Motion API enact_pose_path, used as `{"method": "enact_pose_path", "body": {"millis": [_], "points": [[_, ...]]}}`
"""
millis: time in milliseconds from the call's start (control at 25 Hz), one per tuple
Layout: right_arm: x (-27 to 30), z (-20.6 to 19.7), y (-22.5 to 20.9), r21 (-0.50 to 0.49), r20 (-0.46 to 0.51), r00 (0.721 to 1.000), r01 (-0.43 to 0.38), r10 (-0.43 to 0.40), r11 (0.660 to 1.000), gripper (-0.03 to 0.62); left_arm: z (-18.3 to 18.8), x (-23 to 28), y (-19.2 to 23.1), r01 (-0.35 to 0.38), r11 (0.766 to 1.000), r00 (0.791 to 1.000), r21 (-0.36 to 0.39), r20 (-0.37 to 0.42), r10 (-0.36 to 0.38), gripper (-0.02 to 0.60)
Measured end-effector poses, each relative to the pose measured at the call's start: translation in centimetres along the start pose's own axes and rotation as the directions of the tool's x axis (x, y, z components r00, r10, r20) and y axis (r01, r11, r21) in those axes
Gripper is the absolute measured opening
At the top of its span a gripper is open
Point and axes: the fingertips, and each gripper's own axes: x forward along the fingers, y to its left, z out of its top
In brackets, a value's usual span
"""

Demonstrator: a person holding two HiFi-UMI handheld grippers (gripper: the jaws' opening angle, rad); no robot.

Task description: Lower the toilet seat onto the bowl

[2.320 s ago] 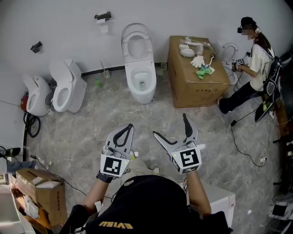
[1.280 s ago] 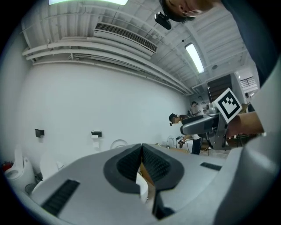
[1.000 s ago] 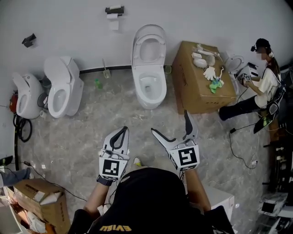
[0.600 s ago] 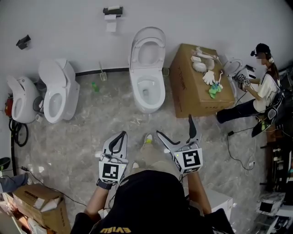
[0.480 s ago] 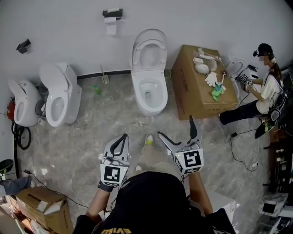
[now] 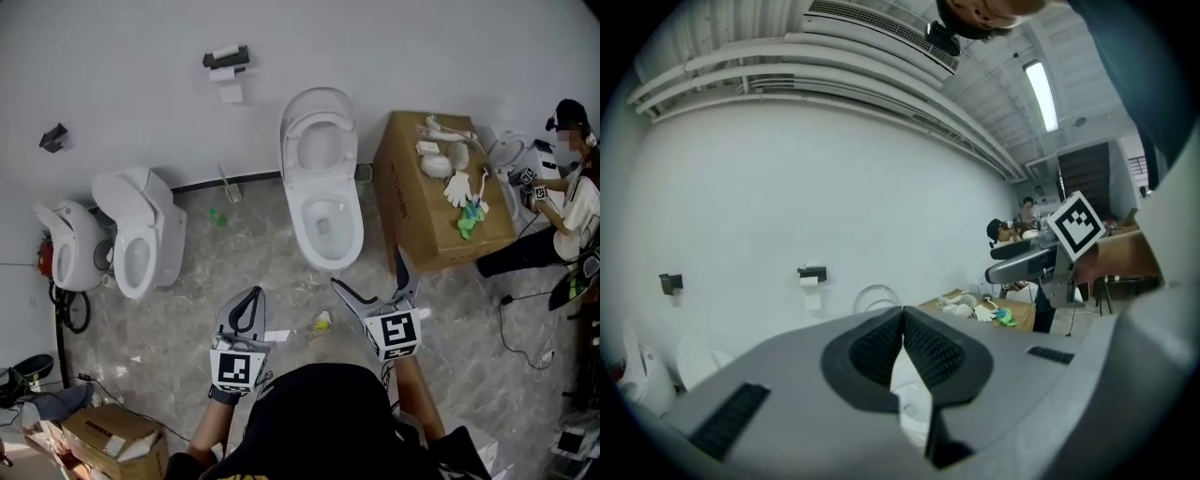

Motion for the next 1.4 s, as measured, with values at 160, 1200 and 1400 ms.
{"method": "enact_pose_path", "body": {"millis": [160, 1200, 1400], "points": [[3.8, 0.7, -4.2, 0.015, 0.018, 1.0, 0.0, 0.0, 1.0, 0.583, 1.5, 5.6, 1.2, -0.012, 1.0, 0.999, 0.017, -0.034, 0.013, 0.012], [23.1, -0.6, -12.7, 0.013, -0.118, 0.973, 0.199, -0.196, 0.98, 0.583, 2.7, 32.6, 10.3, 0.306, 0.951, 0.952, 0.029, -0.01, -0.306, 0.012], [29.5, 0.4, -13.0, -0.077, -0.152, 0.962, 0.216, -0.225, 0.973, 0.582, 1.6, 37.3, 14.9, 0.346, 0.938, 0.938, -0.009, 0.031, -0.345, 0.012]]}}
